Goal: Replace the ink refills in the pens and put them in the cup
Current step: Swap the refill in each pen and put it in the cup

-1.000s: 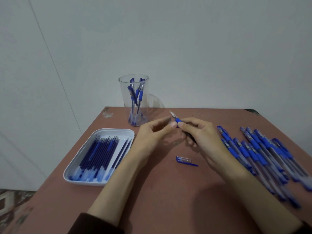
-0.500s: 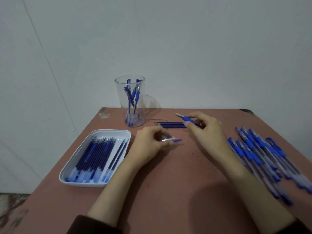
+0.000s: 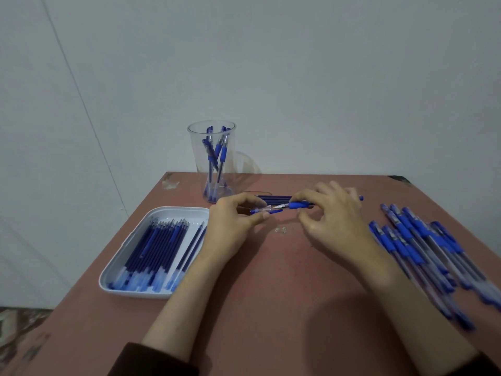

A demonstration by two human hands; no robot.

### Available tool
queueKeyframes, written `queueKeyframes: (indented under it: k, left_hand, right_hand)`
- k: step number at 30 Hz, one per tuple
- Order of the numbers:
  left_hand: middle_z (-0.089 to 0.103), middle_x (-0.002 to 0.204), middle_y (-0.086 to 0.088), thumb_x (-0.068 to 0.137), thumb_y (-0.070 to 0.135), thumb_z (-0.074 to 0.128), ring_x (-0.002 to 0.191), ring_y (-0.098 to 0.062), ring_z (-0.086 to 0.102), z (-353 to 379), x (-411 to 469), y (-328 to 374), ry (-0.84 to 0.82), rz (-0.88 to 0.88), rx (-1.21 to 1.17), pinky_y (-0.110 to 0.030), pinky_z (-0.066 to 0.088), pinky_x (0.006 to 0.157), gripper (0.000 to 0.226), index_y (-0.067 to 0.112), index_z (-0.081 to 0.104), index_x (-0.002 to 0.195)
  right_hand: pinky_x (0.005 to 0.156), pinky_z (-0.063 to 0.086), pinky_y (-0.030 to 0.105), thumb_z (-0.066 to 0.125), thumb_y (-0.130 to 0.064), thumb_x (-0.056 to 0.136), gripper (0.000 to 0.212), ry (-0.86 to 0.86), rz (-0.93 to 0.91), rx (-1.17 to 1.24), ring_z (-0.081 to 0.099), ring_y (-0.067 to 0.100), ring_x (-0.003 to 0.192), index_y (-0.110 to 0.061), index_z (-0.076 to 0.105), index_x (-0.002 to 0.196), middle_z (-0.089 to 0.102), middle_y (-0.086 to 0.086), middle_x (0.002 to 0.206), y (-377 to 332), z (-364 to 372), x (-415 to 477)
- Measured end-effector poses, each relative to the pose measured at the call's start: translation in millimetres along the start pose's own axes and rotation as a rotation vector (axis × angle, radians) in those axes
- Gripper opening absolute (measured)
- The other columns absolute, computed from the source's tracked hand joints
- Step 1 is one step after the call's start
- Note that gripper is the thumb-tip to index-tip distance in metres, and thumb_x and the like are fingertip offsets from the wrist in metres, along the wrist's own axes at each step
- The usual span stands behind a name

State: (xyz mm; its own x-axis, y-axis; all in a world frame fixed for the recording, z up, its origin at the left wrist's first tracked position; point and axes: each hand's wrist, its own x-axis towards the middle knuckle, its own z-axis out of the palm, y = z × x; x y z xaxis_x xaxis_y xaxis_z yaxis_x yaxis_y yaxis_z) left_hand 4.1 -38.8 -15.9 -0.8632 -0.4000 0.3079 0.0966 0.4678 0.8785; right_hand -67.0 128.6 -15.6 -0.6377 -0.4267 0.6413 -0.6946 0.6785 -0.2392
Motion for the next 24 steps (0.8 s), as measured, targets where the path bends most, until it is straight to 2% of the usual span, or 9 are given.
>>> queueKeyframes:
  k: [4, 6, 9, 11, 14, 17, 21, 24]
  left_hand:
    - [0.069, 0.072, 0.012, 0.075, 0.011, 0.079, 0.061, -0.001, 0.060, 1.4, -2.7, 1.7, -0.021, 0.013, -0.011, -0.013, 0.049, 0.065, 0.021, 0.029, 0.070, 0.076]
    - [0.068, 0.072, 0.010, 0.075, 0.011, 0.078, 0.061, 0.001, 0.060, 2.8, -4.3, 3.1, -0.045, 0.033, -0.011, -0.013, 0.049, 0.064, 0.017, 0.026, 0.072, 0.078]
    - [0.069, 0.074, 0.011, 0.075, 0.010, 0.078, 0.064, 0.001, 0.061, 4.8, -5.1, 4.5, -0.061, 0.076, -0.018, -0.013, 0.049, 0.065, 0.013, 0.021, 0.073, 0.081]
    - [0.070, 0.077, 0.009, 0.075, 0.012, 0.078, 0.070, -0.004, 0.064, 5.7, -5.6, 5.6, -0.060, 0.096, -0.063, -0.017, 0.052, 0.068, 0.014, 0.023, 0.072, 0.080]
    - [0.072, 0.082, 0.004, 0.077, 0.011, 0.076, 0.077, -0.014, 0.067, 6.1, -9.5, 11.0, -0.085, 0.126, -0.184, -0.019, 0.053, 0.068, 0.013, 0.023, 0.072, 0.080]
    - [0.073, 0.086, 0.000, 0.075, -0.001, 0.074, 0.084, -0.014, 0.068, 7.1, -12.1, 14.4, -0.128, 0.147, -0.264, -0.021, 0.054, 0.075, 0.023, 0.021, 0.072, 0.081]
    - [0.074, 0.086, -0.002, 0.074, -0.011, 0.071, 0.081, -0.007, 0.068, 7.8, -14.0, 18.1, -0.201, 0.129, -0.358, -0.016, 0.052, 0.068, 0.028, 0.013, 0.071, 0.088]
    - [0.073, 0.091, -0.001, 0.074, -0.012, 0.071, 0.082, -0.006, 0.067, 8.0, -14.7, 18.8, -0.204, 0.125, -0.338, -0.013, 0.051, 0.069, 0.036, 0.014, 0.070, 0.100]
  right_hand:
    - [0.075, 0.018, 0.025, 0.038, -0.039, 0.076, 0.032, -0.019, -0.032, 0.013, 0.039, 0.006, 0.076, -0.035, 0.068, 0.088, 0.049, -0.014, 0.072, -2.8, 2.0, -1.6]
    - [0.074, 0.020, 0.026, 0.042, -0.037, 0.078, 0.030, -0.041, -0.034, 0.030, 0.038, 0.006, 0.076, -0.034, 0.069, 0.090, 0.048, -0.015, 0.071, -6.3, 2.7, -2.1]
    - [0.074, 0.026, 0.029, 0.045, -0.034, 0.080, 0.028, -0.104, 0.001, 0.114, 0.042, 0.008, 0.079, -0.032, 0.069, 0.093, 0.056, -0.014, 0.076, -11.2, 2.5, -1.9]
    - [0.076, 0.030, 0.031, 0.039, -0.047, 0.083, 0.034, -0.110, 0.023, 0.163, 0.045, 0.009, 0.080, -0.033, 0.069, 0.090, 0.060, -0.013, 0.077, -13.4, 0.7, -1.6]
    - [0.077, 0.030, 0.030, 0.030, -0.076, 0.076, 0.057, -0.100, 0.070, 0.186, 0.045, 0.006, 0.077, -0.034, 0.067, 0.076, 0.057, -0.014, 0.069, -17.1, -2.5, -2.5]
    - [0.078, 0.031, 0.032, 0.031, -0.087, 0.066, 0.065, -0.098, 0.118, 0.190, 0.045, 0.007, 0.075, -0.029, 0.059, 0.061, 0.054, -0.010, 0.062, -19.2, -3.1, -3.1]
    - [0.075, 0.031, 0.033, 0.037, -0.086, 0.065, 0.070, -0.070, 0.135, 0.203, 0.045, 0.010, 0.069, -0.018, 0.051, 0.056, 0.050, -0.007, 0.052, -19.1, -3.9, -3.6]
    - [0.062, 0.027, 0.029, 0.043, -0.077, 0.070, 0.063, -0.002, 0.100, 0.202, 0.042, 0.011, 0.056, -0.016, 0.042, 0.053, 0.043, -0.005, 0.047, -18.8, -6.9, -3.7]
